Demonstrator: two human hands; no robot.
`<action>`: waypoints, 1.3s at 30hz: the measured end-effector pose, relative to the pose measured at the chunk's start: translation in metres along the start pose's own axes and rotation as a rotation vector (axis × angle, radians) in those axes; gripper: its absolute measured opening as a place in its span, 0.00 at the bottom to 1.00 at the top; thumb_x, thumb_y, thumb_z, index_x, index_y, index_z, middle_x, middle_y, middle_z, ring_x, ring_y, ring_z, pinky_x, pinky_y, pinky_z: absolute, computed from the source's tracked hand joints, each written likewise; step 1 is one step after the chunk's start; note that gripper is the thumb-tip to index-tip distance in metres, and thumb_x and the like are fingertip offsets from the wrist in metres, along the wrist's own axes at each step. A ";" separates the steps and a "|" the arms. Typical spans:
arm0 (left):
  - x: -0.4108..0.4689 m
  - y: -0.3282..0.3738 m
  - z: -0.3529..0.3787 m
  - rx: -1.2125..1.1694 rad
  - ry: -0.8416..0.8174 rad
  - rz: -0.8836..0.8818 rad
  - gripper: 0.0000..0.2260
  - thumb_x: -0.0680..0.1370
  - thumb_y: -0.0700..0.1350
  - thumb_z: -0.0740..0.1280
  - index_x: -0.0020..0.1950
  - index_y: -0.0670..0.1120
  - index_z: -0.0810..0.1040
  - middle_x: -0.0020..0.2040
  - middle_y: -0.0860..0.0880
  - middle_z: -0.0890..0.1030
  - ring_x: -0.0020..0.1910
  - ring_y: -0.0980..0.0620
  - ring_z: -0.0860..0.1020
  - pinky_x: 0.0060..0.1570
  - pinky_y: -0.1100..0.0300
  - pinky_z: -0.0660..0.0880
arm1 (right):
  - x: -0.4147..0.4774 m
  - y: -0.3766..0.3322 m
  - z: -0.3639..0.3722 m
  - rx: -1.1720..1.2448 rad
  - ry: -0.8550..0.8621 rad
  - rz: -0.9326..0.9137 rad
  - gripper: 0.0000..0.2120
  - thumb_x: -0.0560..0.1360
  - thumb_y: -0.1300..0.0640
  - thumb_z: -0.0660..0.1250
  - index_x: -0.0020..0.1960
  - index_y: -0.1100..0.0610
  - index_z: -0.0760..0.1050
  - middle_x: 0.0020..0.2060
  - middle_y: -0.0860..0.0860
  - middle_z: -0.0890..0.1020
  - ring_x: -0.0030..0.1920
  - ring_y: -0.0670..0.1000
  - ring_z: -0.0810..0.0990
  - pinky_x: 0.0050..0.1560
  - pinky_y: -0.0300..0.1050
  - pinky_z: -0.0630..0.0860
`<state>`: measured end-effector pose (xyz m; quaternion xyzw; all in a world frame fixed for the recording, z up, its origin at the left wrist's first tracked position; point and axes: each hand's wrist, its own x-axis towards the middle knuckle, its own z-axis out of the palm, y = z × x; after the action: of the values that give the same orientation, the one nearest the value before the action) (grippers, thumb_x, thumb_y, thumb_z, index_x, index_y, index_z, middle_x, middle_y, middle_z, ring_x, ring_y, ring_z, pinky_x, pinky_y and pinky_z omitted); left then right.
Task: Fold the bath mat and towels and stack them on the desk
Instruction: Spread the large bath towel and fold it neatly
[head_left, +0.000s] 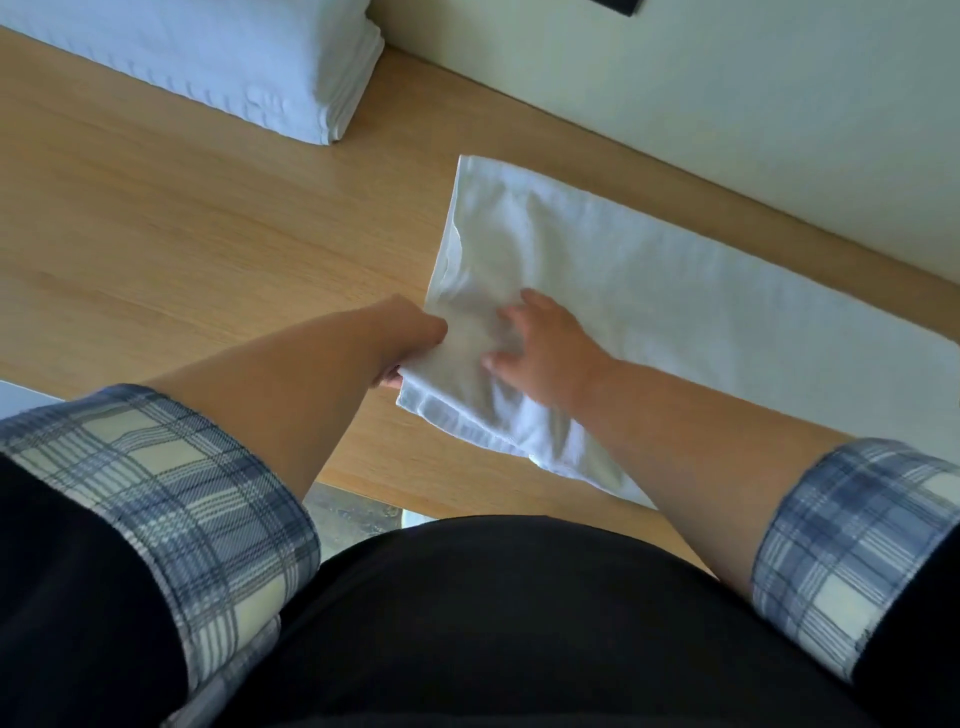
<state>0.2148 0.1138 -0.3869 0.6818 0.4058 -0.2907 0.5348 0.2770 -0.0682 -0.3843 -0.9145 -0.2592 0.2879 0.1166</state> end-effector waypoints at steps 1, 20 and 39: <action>-0.001 -0.004 0.000 -0.017 0.015 0.003 0.18 0.75 0.47 0.66 0.63 0.45 0.71 0.53 0.43 0.81 0.46 0.45 0.83 0.38 0.52 0.82 | -0.008 0.003 0.008 -0.070 -0.119 -0.006 0.41 0.73 0.39 0.71 0.79 0.52 0.58 0.80 0.56 0.51 0.80 0.59 0.47 0.77 0.51 0.49; -0.021 -0.068 0.016 0.249 0.218 0.087 0.18 0.75 0.60 0.70 0.54 0.47 0.76 0.42 0.44 0.83 0.34 0.47 0.79 0.44 0.52 0.81 | -0.042 -0.005 0.054 -0.537 0.146 -0.286 0.25 0.77 0.45 0.66 0.69 0.55 0.67 0.62 0.52 0.72 0.60 0.56 0.72 0.59 0.50 0.68; -0.039 -0.055 0.075 0.621 0.243 0.549 0.10 0.82 0.53 0.59 0.62 0.55 0.72 0.55 0.55 0.77 0.53 0.53 0.77 0.48 0.53 0.77 | -0.048 0.102 -0.024 0.437 0.580 0.512 0.16 0.81 0.54 0.58 0.36 0.58 0.65 0.31 0.50 0.69 0.38 0.57 0.68 0.34 0.43 0.55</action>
<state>0.1509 0.0378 -0.4008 0.9224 0.1627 -0.1635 0.3099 0.2992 -0.1810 -0.3795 -0.9461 0.0858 0.0871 0.3000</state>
